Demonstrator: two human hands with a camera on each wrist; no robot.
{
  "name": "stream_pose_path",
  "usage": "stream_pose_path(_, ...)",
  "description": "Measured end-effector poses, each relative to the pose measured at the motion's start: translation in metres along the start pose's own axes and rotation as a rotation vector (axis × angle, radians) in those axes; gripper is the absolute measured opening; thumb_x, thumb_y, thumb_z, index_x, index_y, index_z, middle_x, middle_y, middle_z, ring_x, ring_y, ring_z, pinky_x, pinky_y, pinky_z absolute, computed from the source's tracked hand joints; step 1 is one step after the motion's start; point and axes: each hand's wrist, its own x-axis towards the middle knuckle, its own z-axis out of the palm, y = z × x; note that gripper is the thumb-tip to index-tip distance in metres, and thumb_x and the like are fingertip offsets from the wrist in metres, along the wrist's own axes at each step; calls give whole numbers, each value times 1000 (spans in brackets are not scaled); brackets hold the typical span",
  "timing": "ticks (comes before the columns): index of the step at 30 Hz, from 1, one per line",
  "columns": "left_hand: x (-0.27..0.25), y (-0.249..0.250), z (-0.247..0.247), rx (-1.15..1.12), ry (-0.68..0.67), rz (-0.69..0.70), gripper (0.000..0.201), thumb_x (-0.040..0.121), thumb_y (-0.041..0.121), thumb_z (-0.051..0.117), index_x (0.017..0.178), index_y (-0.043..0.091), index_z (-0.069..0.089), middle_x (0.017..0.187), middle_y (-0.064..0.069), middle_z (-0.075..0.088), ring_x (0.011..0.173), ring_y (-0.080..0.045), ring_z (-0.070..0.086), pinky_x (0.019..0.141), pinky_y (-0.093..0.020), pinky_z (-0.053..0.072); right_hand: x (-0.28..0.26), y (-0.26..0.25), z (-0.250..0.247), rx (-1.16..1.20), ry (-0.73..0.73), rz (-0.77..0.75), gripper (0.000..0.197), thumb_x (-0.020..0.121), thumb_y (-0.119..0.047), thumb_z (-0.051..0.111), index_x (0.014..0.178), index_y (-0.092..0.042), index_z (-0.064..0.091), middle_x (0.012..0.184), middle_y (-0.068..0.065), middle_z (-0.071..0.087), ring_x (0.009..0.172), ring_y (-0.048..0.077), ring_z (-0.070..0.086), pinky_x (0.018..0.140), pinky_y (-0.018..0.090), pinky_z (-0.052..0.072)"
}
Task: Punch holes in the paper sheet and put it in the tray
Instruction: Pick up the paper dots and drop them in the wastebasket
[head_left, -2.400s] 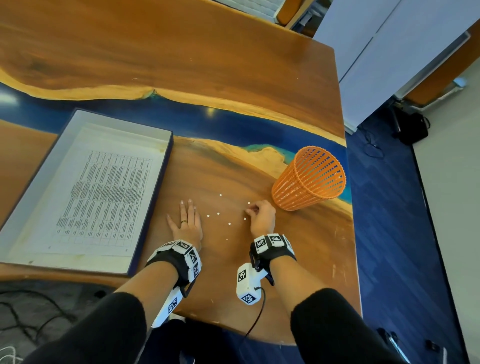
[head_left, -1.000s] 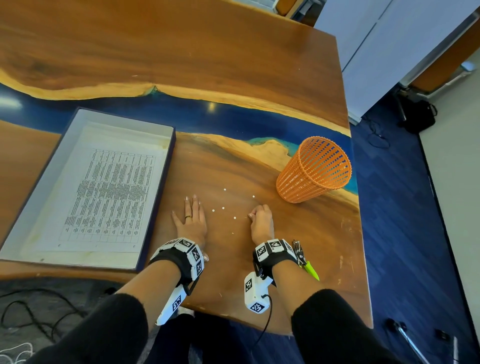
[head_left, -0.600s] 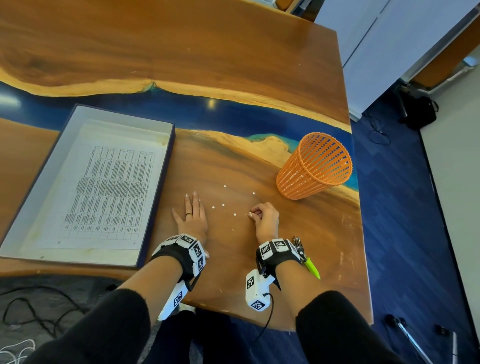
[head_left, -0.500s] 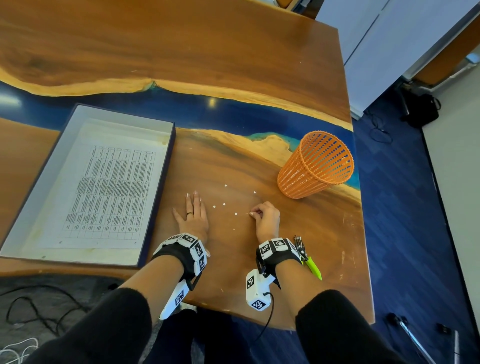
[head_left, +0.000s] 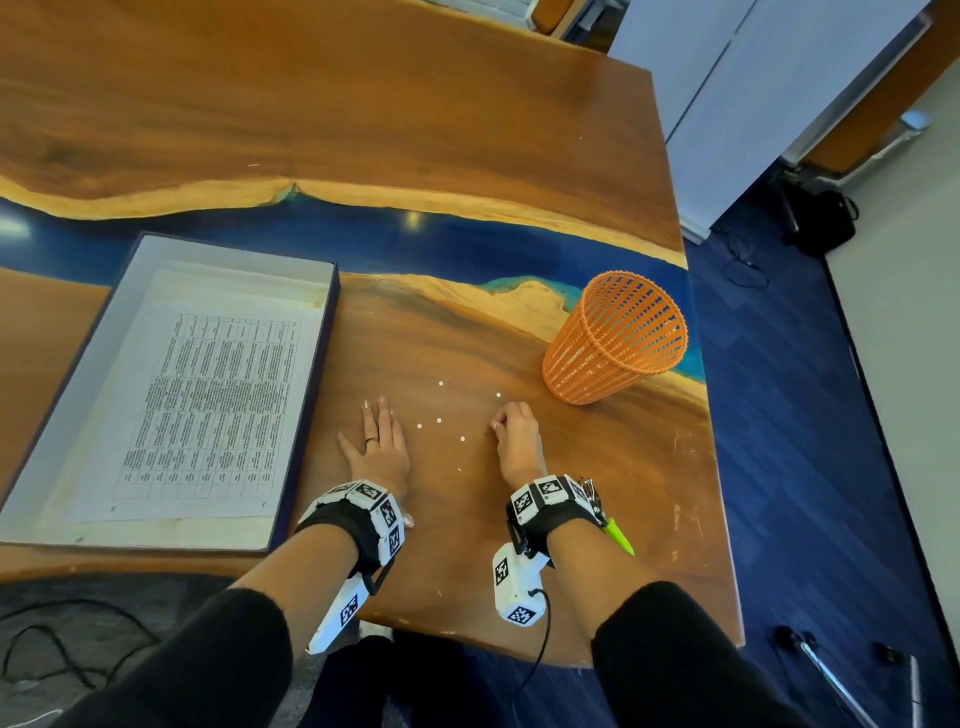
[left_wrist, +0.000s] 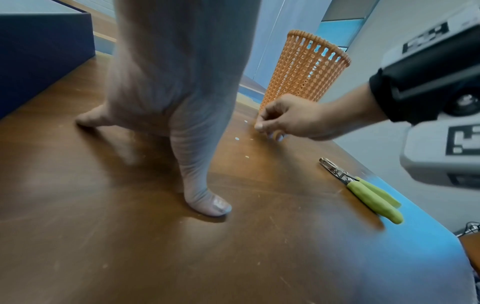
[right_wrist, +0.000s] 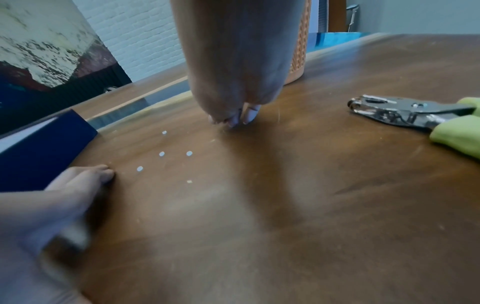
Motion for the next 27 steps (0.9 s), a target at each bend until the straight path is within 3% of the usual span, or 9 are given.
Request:
stream_pose_path(7, -13, 3, -1, 47, 51, 15, 143, 59, 60, 79, 145, -6, -15, 152, -25, -28, 143, -42, -17, 112, -62, 22, 22, -56, -53, 73, 101, -171, 12, 93, -6, 47, 97, 1, 56, 104, 17, 56, 87, 26, 53, 80, 35, 44)
stream_pose_path(12, -14, 2, -2, 53, 56, 16, 142, 60, 60, 78, 145, -5, -15, 153, -23, -28, 144, -41, -18, 111, -57, 28, 36, -80, -124, 108, 340, -290, 13, 95, -8, 44, 92, 0, 54, 96, 14, 53, 82, 20, 47, 72, 27, 36)
stream_pose_path(16, -14, 1, -2, 60, 70, 17, 140, 61, 60, 78, 146, -5, -14, 153, -22, -27, 144, -40, -17, 111, -55, 28, 42, -57, -164, 83, 529, -146, 18, 97, -10, 39, 100, 1, 54, 105, 16, 54, 91, 25, 52, 82, 33, 40)
stream_pose_path(20, -13, 1, -2, 63, 63, 21, 141, 62, 61, 77, 145, -5, -16, 153, -23, -27, 143, -42, -18, 112, -56, 28, 44, -27, -173, -57, 421, 30, 28, 99, -15, 38, 101, 4, 58, 110, 22, 57, 102, 34, 53, 87, 43, 39)
stream_pose_path(23, -13, 1, -2, 53, 64, 22, 141, 61, 61, 77, 145, -5, -16, 153, -23, -28, 143, -42, -19, 112, -56, 28, 42, -22, -176, -78, 413, 57, 32, 99, -19, 41, 94, 6, 61, 105, 22, 60, 98, 34, 56, 82, 40, 40)
stream_pose_path(27, -11, 0, 0, 41, 66, 29, 142, 60, 61, 77, 145, -6, -16, 153, -23, -28, 143, -41, -19, 112, -57, 27, 43, -22, -176, -39, 451, 62, 22, 95, -17, 50, 85, 0, 62, 98, 18, 61, 92, 30, 57, 79, 38, 42)
